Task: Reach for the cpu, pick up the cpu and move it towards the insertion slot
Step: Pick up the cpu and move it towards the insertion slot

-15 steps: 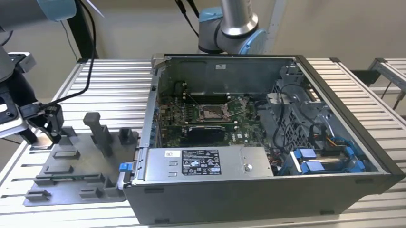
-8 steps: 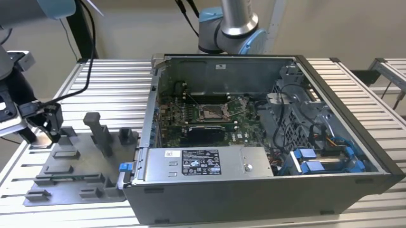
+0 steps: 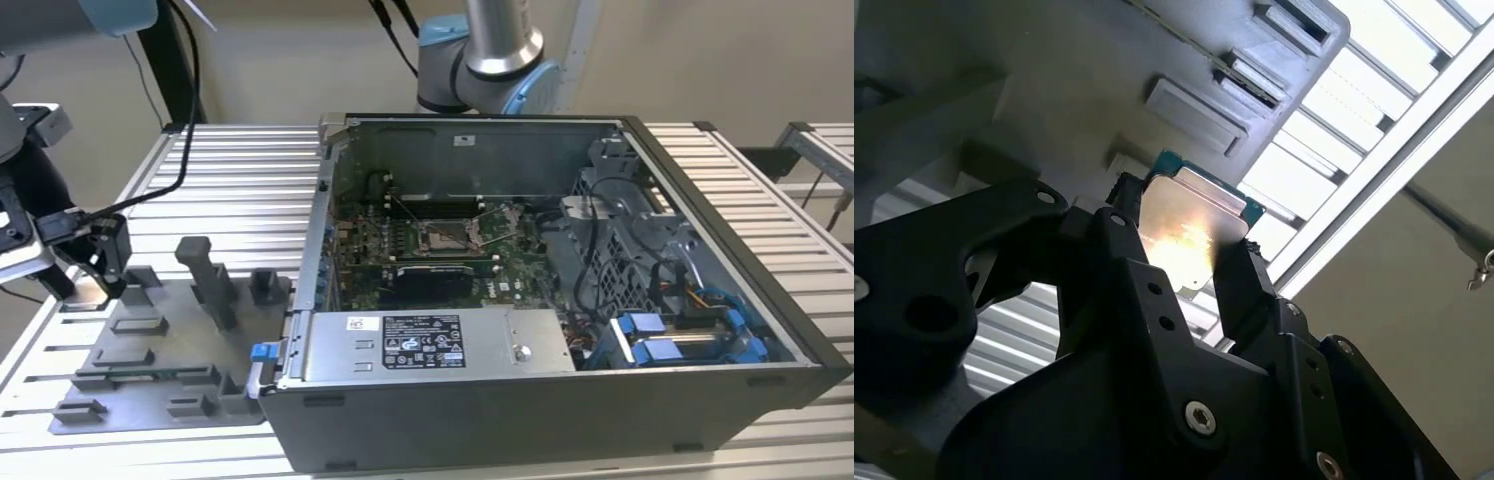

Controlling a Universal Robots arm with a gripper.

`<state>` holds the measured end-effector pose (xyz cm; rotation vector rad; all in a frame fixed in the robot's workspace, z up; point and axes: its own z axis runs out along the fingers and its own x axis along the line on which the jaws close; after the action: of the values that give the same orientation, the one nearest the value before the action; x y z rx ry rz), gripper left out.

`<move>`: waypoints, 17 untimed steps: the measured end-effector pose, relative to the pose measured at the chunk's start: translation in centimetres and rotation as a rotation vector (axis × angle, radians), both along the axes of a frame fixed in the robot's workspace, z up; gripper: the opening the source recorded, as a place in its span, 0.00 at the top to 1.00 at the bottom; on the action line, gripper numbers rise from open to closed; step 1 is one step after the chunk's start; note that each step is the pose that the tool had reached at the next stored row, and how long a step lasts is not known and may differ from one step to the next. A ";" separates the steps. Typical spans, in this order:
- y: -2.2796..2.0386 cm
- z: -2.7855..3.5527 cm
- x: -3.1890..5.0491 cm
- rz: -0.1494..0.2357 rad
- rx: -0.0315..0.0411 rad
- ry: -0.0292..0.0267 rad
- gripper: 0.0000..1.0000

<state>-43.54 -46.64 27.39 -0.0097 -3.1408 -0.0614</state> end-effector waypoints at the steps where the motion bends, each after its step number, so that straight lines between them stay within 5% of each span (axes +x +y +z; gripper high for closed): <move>1: 0.00 0.04 0.00 0.000 -0.0001 0.0001 1.00; 17: 0.00 0.78 0.00 0.000 0.0000 0.0001 1.00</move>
<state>-43.54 -46.64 28.18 -0.0097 -3.1407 -0.0613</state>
